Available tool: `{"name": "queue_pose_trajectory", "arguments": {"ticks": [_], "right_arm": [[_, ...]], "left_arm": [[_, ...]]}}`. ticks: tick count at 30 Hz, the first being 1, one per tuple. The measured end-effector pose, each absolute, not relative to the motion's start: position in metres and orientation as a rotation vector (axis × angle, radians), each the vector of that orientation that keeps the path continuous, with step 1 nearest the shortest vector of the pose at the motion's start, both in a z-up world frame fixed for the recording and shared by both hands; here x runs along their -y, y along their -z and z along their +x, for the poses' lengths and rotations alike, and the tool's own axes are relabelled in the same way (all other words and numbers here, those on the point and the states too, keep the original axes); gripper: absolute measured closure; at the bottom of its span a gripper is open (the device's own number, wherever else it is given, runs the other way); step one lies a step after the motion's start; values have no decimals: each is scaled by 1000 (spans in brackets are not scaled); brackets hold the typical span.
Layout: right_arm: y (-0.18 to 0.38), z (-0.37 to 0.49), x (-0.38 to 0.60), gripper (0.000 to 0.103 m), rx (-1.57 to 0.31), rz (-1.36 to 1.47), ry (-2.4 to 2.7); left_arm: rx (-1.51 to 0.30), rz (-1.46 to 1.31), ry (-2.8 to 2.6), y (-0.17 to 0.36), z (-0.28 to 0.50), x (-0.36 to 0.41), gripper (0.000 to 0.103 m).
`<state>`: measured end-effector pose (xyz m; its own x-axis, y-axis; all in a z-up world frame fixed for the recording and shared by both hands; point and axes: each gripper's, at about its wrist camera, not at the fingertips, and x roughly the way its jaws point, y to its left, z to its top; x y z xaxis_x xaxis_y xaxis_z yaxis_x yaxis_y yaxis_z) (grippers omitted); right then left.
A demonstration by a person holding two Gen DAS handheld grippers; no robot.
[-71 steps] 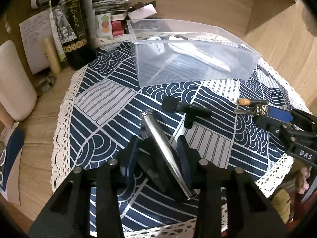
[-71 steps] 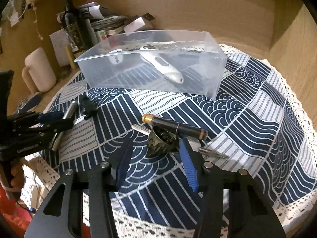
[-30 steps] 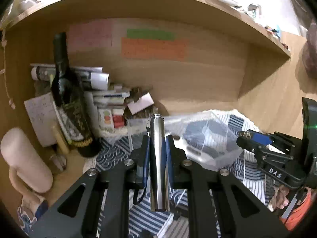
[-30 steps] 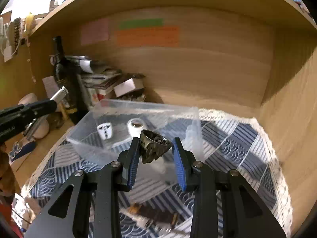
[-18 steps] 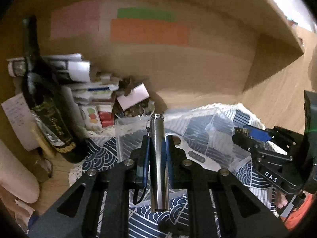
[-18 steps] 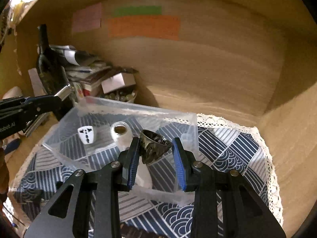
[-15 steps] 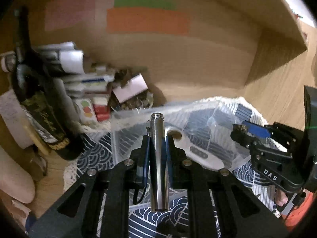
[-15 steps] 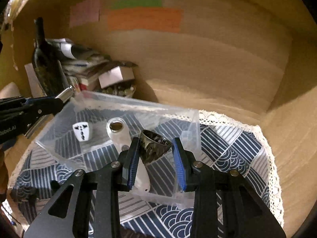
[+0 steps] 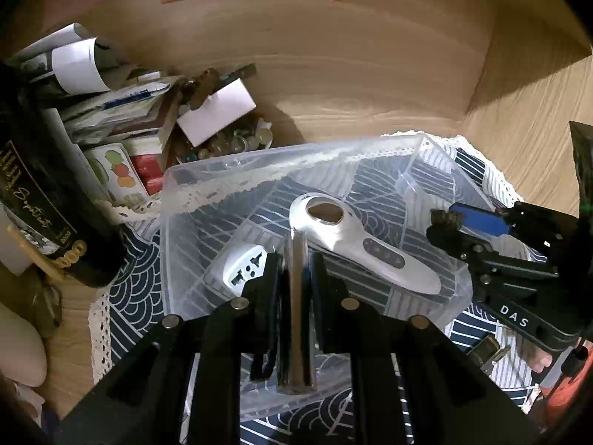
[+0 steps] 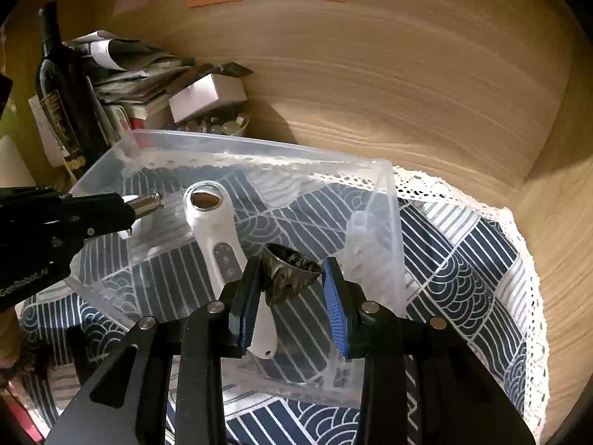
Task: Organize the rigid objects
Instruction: 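Carry the silver tube into the box with the left gripper while the right drops the black clip inside, then grasp the brown key fob with the right gripper while the left grasps a black clip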
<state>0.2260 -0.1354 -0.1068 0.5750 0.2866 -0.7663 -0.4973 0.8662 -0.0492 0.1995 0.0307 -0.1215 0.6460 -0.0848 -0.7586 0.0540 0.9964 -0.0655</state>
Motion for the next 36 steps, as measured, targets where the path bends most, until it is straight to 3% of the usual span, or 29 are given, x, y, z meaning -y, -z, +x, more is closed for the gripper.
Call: {"name": "queue_pose_trajectory", "arguments": {"ticks": [10,14,21,27,31,36], "right_arm": [[79,200,150,60,-780,-237,-480],[63,180,162,48,-735,-214,-488],[58,144,172,28,-707,-203,-495],[73,126,176,16,-743,-192,-496],[92,121,180,0,-796,-148,-469],[119,125,179,0,-887,-124,-438]], "left_arm": [[-798,-19,95,87,178,-27,88],[-770,-21,85,76,159,-32,73],[-790,-30,67,80,121,-45,56],[-840,-33,40,101,91,-56,49],[-877,-38,26,119,77,-59,48],[-920,-49,29,137,60,-61,48]]}}
